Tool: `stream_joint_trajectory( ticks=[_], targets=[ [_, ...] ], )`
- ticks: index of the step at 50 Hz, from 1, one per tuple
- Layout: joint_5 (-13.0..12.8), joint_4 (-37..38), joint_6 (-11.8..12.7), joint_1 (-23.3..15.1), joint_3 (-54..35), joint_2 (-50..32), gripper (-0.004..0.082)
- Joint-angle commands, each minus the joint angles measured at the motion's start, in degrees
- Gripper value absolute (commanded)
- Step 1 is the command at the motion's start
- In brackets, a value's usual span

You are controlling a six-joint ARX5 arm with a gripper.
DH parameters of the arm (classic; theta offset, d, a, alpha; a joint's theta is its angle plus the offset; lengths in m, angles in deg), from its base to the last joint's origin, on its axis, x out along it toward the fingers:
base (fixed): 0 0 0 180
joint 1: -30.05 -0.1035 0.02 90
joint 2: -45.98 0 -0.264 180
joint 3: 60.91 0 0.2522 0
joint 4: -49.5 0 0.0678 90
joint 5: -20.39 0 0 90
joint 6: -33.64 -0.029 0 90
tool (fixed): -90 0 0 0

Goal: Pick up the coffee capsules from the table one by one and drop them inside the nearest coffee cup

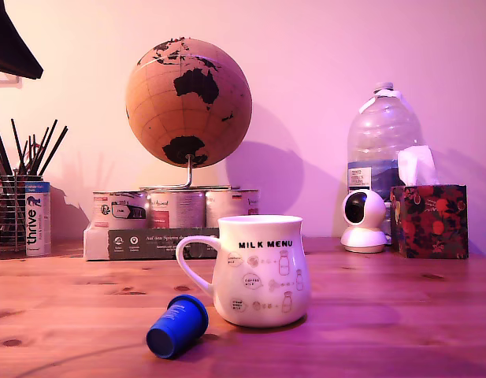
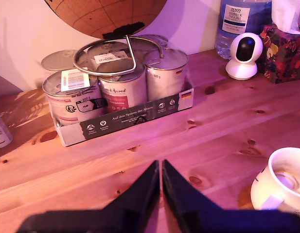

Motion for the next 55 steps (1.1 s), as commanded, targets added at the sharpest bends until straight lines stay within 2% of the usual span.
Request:
stream_joint_trajectory(
  ticks=[1,20,27,40,50,55],
  targets=[
    [-0.26,0.85,-0.04,-0.31,-1.86,0.55,0.0007],
    [0.13,0.55,-0.04,-0.31,-1.88,0.52,0.0012],
    [1.99,0.15,0.0,-0.17,-1.88,0.44,0.0083],
    [2.91,-0.98,0.0,-0.02,-2.43,-0.04,0.0121],
    [4.39,-0.79,0.0,1.62,-5.11,-1.73,0.0211],
    [5.86,-0.87,-0.02,2.58,-6.6,-2.91,0.0288]
  ],
)
